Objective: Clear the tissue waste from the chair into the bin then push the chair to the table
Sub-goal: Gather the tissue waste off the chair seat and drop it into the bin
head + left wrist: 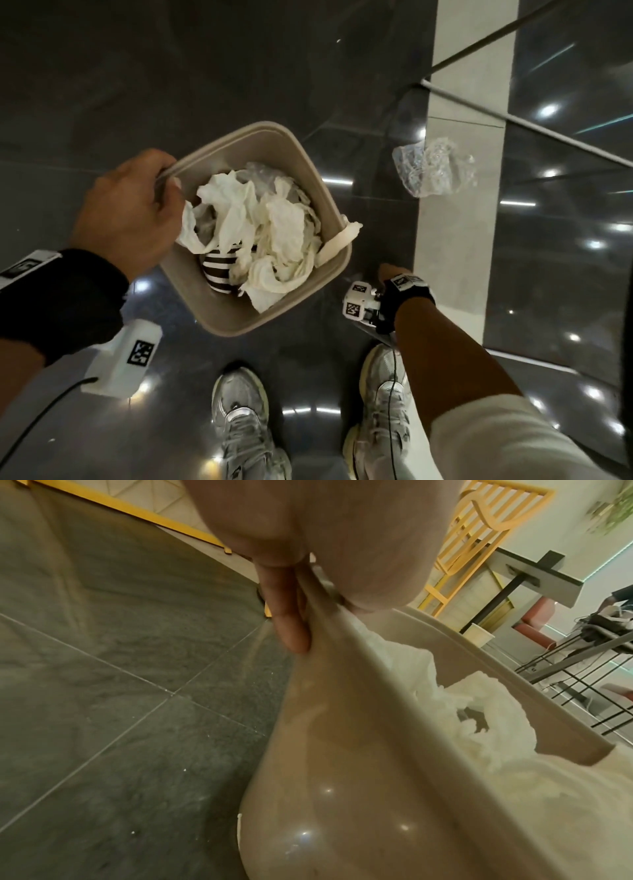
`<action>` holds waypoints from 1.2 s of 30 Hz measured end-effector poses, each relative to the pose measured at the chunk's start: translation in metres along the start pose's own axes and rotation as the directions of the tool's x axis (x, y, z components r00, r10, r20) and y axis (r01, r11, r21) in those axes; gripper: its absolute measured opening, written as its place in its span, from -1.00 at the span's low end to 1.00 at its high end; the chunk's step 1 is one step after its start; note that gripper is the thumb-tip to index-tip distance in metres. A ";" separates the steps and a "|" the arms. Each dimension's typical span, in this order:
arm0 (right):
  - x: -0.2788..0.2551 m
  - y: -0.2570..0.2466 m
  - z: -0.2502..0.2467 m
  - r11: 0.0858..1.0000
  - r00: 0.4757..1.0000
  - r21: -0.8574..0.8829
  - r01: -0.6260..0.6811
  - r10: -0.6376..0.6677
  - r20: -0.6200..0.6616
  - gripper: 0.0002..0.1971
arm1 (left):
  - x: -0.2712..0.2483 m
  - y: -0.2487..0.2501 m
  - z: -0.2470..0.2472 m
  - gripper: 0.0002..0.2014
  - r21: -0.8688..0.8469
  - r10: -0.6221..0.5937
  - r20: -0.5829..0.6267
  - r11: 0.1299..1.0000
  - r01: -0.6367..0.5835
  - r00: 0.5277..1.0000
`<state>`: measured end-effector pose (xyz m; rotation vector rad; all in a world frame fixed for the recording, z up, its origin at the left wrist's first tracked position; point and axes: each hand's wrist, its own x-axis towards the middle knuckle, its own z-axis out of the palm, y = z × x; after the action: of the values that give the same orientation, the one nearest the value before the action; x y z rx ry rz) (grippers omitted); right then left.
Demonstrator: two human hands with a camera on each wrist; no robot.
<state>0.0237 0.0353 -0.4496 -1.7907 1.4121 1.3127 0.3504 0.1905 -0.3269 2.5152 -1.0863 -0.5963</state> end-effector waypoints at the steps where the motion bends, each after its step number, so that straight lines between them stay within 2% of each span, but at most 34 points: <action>1: 0.001 0.001 0.003 0.997 0.999 0.068 -0.035 0.035 0.005 -0.39 | 0.001 -0.001 0.002 -0.86 -0.001 0.004 -0.010 1.000 -0.004 1.000; 3: 0.007 0.001 0.004 0.977 0.999 0.206 -0.052 0.053 -0.002 -0.37 | 0.002 0.001 0.007 -0.83 -0.003 0.001 -0.014 1.000 -0.001 1.000; 5: 0.028 -0.001 -0.003 0.874 0.983 0.468 -0.135 0.176 -0.046 -0.52 | 0.005 0.006 0.011 -0.82 -0.013 0.005 -0.018 1.000 -0.005 1.000; 6: 0.039 -0.005 -0.011 0.834 0.955 0.527 -0.163 0.267 -0.128 -0.56 | 0.006 0.008 0.012 -0.83 -0.016 0.011 -0.021 1.000 -0.011 1.000; 8: 0.056 -0.015 -0.035 0.827 0.856 0.547 -0.128 0.370 -0.360 -0.52 | 0.010 0.011 0.015 -0.84 -0.020 0.030 -0.023 0.999 -0.030 0.999; 9: 0.066 -0.019 -0.045 0.842 0.821 0.535 -0.062 0.348 -0.453 -0.46 | 0.012 0.013 0.015 -0.84 -0.020 0.037 -0.025 0.999 -0.038 0.999; 10: 0.073 -0.024 -0.055 0.860 0.808 0.510 -0.014 0.310 -0.501 -0.39 | 0.014 0.015 0.016 -0.83 -0.015 0.040 -0.029 0.999 -0.041 0.999; 13: 0.099 -0.036 -0.074 0.909 0.787 0.411 0.063 0.208 -0.580 -0.32 | 0.020 0.017 0.016 -0.81 0.012 0.046 -0.039 0.999 -0.045 0.998; 15: 0.122 -0.039 -0.081 0.927 0.773 0.359 0.111 0.147 -0.617 -0.38 | 0.023 0.015 0.017 -0.80 0.045 0.082 -0.048 0.996 -0.080 0.995; 17: 0.137 -0.034 -0.087 0.887 0.779 0.431 0.169 0.148 -0.610 -0.51 | 0.023 0.011 0.019 -0.82 0.053 0.111 -0.046 0.993 -0.109 0.993; 18: 0.143 -0.030 -0.089 0.855 0.787 0.480 0.195 0.156 -0.597 -0.51 | 0.023 0.009 0.020 -0.82 0.037 0.126 -0.052 0.992 -0.124 0.991; 20: 0.148 -0.023 -0.090 0.835 0.801 0.518 0.186 0.176 -0.573 -0.38 | 0.022 0.006 0.020 -0.83 0.013 0.143 -0.063 0.990 -0.143 0.988; 22: 0.147 -0.016 -0.092 0.915 0.779 0.393 0.092 0.180 -0.601 -0.42 | 0.021 0.004 0.021 -0.82 -0.008 0.143 -0.060 0.990 -0.144 0.988; 25: 0.144 -0.014 -0.101 0.975 0.675 0.216 0.045 0.130 -0.727 -0.70 | 0.021 0.005 0.022 -0.80 -0.005 0.135 -0.048 0.991 -0.136 0.990; 27: 0.145 -0.018 -0.110 0.978 0.566 0.203 0.052 0.139 -0.813 -0.75 | 0.022 0.004 0.022 -0.79 -0.006 0.144 -0.056 0.989 -0.145 0.988; 28: 0.147 -0.019 -0.113 0.972 0.532 0.223 0.075 0.150 -0.833 -0.74 | 0.023 0.003 0.023 -0.80 -0.010 0.148 -0.059 0.989 -0.149 0.987; 29: 0.150 -0.021 -0.117 0.963 0.526 0.249 0.107 0.157 -0.836 -0.70 | 0.023 0.003 0.023 -0.80 -0.014 0.146 -0.058 0.989 -0.147 0.988; 30: 0.155 -0.024 -0.121 0.952 0.554 0.270 0.141 0.150 -0.819 -0.64 | 0.023 0.003 0.023 -0.81 -0.014 0.142 -0.056 0.990 -0.143 0.988; 32: 0.167 -0.029 -0.126 0.938 0.659 0.289 0.193 0.094 -0.746 -0.56 | 0.024 0.002 0.023 -0.80 -0.003 0.141 -0.057 0.990 -0.142 0.988; 33: 0.171 -0.032 -0.127 0.936 0.691 0.285 0.205 0.067 -0.719 -0.58 | 0.024 0.002 0.023 -0.79 0.004 0.144 -0.060 0.989 -0.144 0.988; 36: 0.176 -0.037 -0.127 0.959 0.689 0.206 0.195 0.015 -0.724 -0.67 | 0.025 0.000 0.026 -0.76 -0.005 0.151 -0.065 0.988 -0.152 0.986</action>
<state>0.1044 -0.1358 -0.5623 -2.2527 1.7440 0.2873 0.3530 0.1689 -0.3555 2.3986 -1.2337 -0.4738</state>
